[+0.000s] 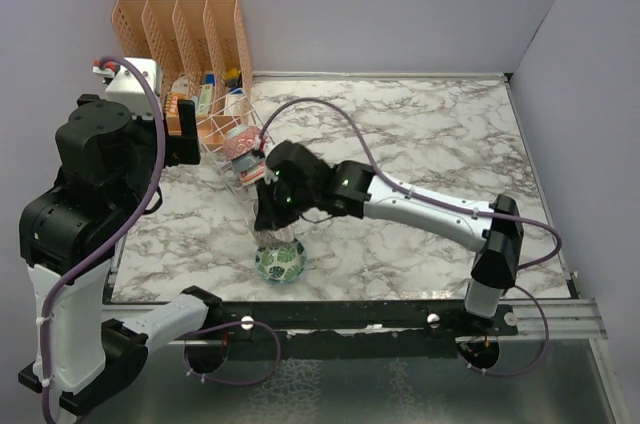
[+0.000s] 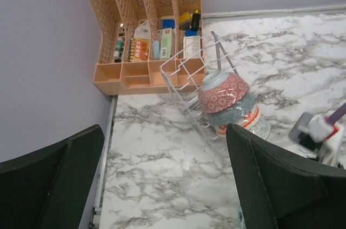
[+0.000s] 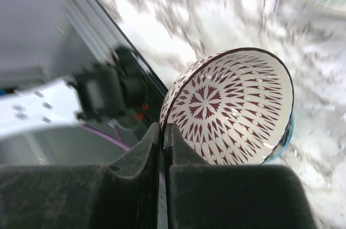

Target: Load the bowls into the dish rack

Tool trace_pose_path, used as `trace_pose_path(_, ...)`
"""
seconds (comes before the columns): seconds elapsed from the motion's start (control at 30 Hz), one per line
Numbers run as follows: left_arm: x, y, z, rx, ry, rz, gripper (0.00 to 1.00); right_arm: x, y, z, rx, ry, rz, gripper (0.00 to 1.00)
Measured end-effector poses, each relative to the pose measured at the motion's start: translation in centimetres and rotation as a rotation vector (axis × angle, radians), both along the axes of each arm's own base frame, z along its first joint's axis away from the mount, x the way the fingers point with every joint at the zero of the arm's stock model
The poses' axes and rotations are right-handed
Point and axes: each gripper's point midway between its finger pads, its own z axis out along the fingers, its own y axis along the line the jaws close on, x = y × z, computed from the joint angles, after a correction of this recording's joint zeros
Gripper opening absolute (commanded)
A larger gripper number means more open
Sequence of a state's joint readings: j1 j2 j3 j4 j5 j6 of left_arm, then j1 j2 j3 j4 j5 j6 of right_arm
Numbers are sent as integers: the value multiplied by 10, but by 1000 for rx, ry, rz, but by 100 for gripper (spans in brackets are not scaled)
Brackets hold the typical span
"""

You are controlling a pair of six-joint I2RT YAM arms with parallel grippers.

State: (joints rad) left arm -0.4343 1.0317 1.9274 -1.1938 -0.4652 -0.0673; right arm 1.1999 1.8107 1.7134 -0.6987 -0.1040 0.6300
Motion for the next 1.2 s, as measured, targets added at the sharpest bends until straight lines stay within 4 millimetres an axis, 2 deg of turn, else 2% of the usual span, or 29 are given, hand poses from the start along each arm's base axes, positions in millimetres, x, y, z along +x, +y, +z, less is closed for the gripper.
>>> trace_pose_path(0.1, 0, 0, 15, -14, -38, -1, 99, 38, 3, 38, 161, 29, -83, 1)
trace_pose_path(0.2, -1, 1, 24, -21, -61, -2, 99, 85, 10, 79, 355, 33, -168, 1)
trace_pose_path(0.27, -3, 2, 28, -25, -74, -2, 99, 107, 14, 102, 466, 33, -211, 1)
trace_pose_path(0.4, -4, 2, 34, -32, -92, -2, 99, 134, 37, 152, 735, 43, -247, 1)
trace_pose_path(0.5, -4, 3, 37, -33, -100, -3, 99, 148, 53, 171, 882, 52, -271, 1)
trace_pose_path(0.63, -4, 3, 37, -31, -100, -4, 99, 172, 68, 168, 1014, 103, -359, 1)
trace_pose_path(0.77, -5, 3, 37, -29, -100, -4, 99, 198, 72, 158, 1131, 152, -477, 1)
trace_pose_path(0.97, -6, 2, 34, -27, -94, -9, 99, 236, 76, 128, 1263, 222, -637, 1)
trace_pose_path(1.1, -5, 1, 31, -23, -85, -16, 99, 250, 76, 106, 1273, 248, -717, 1)
trace_pose_path(1.2, -4, -1, 28, -19, -76, -20, 99, 254, 72, 109, 1303, 250, -751, 1)
